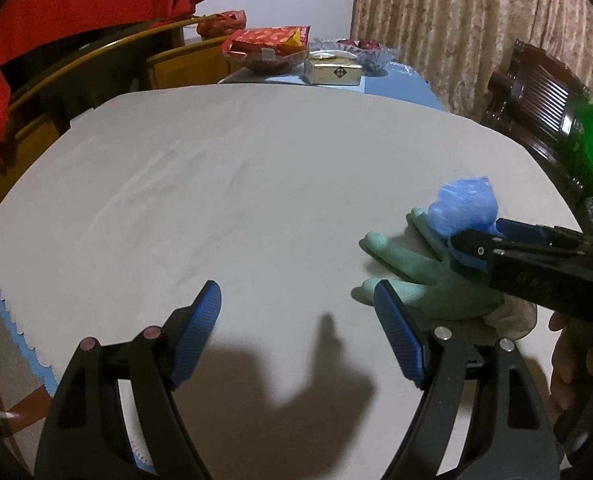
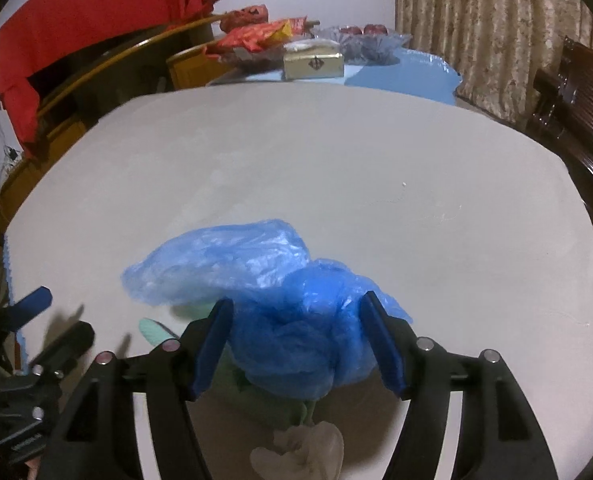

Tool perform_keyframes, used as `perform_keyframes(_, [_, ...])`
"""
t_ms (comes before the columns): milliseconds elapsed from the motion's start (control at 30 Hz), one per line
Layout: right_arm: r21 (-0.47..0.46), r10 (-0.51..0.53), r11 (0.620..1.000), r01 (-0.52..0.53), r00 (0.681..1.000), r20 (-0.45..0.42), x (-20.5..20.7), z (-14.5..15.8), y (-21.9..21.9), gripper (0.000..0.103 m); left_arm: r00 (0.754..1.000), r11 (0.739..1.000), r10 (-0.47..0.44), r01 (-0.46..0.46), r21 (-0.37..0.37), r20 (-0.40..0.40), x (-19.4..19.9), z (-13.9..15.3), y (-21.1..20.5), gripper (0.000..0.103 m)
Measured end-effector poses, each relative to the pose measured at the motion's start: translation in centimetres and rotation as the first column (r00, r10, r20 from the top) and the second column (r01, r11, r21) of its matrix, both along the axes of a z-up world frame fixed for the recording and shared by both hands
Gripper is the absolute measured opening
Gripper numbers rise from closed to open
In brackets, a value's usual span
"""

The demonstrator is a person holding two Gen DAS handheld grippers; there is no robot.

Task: Collect trash
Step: 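Grasp the blue plastic bag with the right tool while the left grasps the green gloves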

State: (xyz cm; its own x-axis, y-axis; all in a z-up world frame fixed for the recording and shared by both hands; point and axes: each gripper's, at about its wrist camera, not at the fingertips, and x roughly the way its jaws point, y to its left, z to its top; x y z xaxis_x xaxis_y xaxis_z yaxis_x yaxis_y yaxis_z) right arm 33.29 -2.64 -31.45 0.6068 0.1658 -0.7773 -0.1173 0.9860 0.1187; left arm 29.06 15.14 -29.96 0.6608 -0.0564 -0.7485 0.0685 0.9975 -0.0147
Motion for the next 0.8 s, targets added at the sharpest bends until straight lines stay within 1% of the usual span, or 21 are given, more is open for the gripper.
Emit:
perform_keyframes(67, [-0.008, 0.003, 1.000, -0.003, 1.000, 0.000, 0.1, -0.1, -0.1, 0.048, 1.000, 1.000, -0.003, 0.003, 0.001, -0.002, 0.2, -0.1, -0.3, 0.077])
perform_keyframes(133, [0.010, 0.006, 1.000, -0.006, 1.000, 0.000, 0.2, 0.1, -0.8, 0.039, 1.000, 1.000, -0.008, 0.008, 0.000, -0.002, 0.2, -0.1, -0.7, 0.077])
perform_keyframes(233, [0.019, 0.019, 1.000, -0.019, 1.000, 0.018, 0.0, 0.8, -1.3, 0.022, 1.000, 1.000, -0.017, 0.017, -0.011, -0.003, 0.3, 0.1, -1.5, 0.077])
perform_keyframes(267, [0.018, 0.022, 1.000, -0.022, 0.999, 0.024, 0.0, 1.0, -1.4, 0.018, 1.000, 1.000, -0.023, 0.023, -0.013, -0.003, 0.2, 0.1, -1.9, 0.077])
perform_keyframes(333, [0.015, 0.025, 1.000, -0.025, 0.999, 0.038, -0.1, 1.4, -1.7, 0.013, 0.999, 0.999, -0.037, 0.037, -0.014, -0.001, 0.2, 0.3, -2.9, 0.077])
perform_keyframes(467, [0.018, 0.013, 1.000, -0.014, 0.997, 0.075, -0.6, 2.3, -3.2, 0.008, 0.998, 0.998, -0.058, 0.058, -0.023, 0.002, 0.3, 0.8, -4.9, 0.077])
perform_keyframes(633, [0.036, -0.021, 0.999, 0.018, 0.994, 0.103, -0.9, 3.7, -5.8, 0.007, 0.996, 0.996, -0.086, 0.086, -0.039, -0.002, 0.6, 1.3, -7.3, 0.077])
perform_keyframes(800, [0.049, -0.060, 0.997, 0.055, 0.992, 0.112, -1.3, 4.4, -8.5, 0.007, 0.994, 0.993, -0.108, 0.108, -0.046, -0.007, 0.6, 1.5, -10.0, 0.077])
